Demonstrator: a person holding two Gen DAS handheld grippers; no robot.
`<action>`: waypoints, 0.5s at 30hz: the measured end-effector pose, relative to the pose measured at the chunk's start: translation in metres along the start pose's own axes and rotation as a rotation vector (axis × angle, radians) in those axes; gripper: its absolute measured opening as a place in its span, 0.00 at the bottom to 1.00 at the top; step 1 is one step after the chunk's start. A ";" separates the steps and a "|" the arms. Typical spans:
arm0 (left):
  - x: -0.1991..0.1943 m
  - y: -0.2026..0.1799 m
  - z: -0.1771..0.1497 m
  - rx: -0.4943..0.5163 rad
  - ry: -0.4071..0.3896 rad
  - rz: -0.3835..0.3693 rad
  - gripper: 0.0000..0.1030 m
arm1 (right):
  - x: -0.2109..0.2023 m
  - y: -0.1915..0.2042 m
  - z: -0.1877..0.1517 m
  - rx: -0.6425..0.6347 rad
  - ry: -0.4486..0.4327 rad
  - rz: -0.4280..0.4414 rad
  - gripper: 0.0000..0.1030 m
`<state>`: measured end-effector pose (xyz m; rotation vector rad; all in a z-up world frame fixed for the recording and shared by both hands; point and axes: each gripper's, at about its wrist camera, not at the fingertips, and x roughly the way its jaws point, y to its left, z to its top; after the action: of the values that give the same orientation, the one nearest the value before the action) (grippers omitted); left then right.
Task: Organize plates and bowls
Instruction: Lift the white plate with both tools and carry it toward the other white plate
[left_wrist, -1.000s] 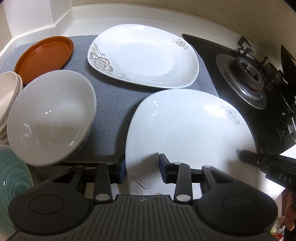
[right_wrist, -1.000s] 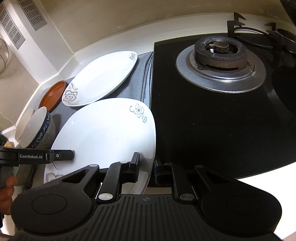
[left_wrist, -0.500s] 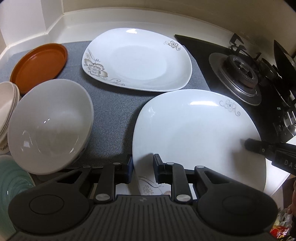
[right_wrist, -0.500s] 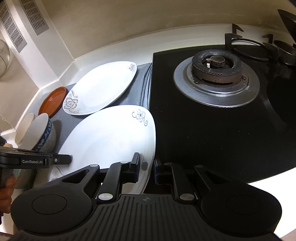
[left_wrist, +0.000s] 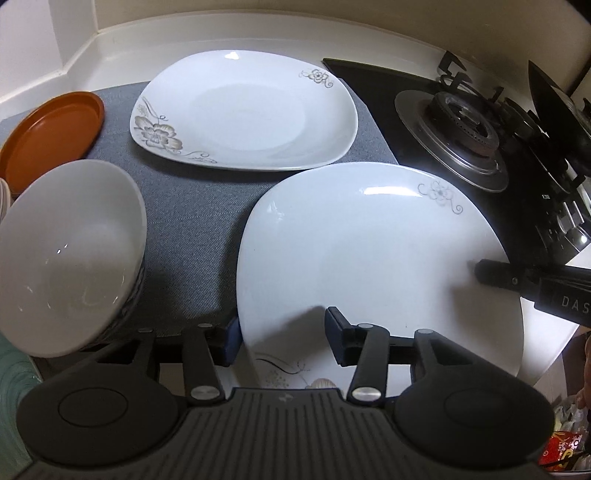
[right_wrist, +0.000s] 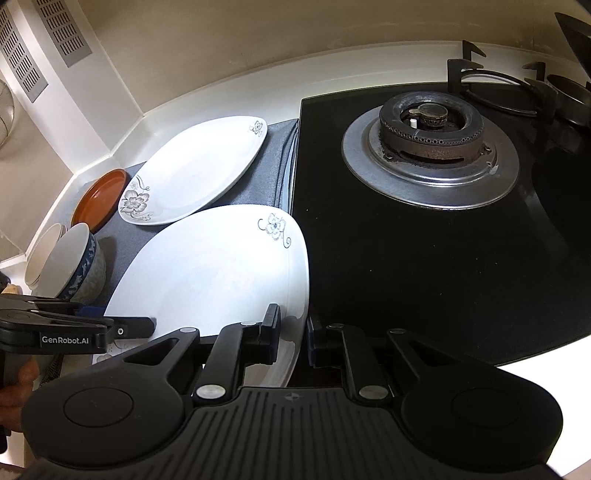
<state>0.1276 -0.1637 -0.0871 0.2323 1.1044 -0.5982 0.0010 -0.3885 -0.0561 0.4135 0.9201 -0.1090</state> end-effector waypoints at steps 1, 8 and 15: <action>0.000 0.000 0.000 0.001 -0.003 0.004 0.45 | 0.000 -0.001 0.000 0.007 0.000 0.000 0.15; -0.006 -0.003 0.001 0.000 -0.009 0.002 0.35 | -0.005 -0.005 0.003 0.009 -0.014 -0.006 0.15; -0.016 -0.003 0.006 -0.019 -0.032 -0.017 0.29 | -0.022 -0.005 0.020 -0.012 -0.065 -0.002 0.15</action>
<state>0.1250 -0.1637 -0.0696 0.1958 1.0814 -0.6046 0.0010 -0.4029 -0.0296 0.3962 0.8572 -0.1181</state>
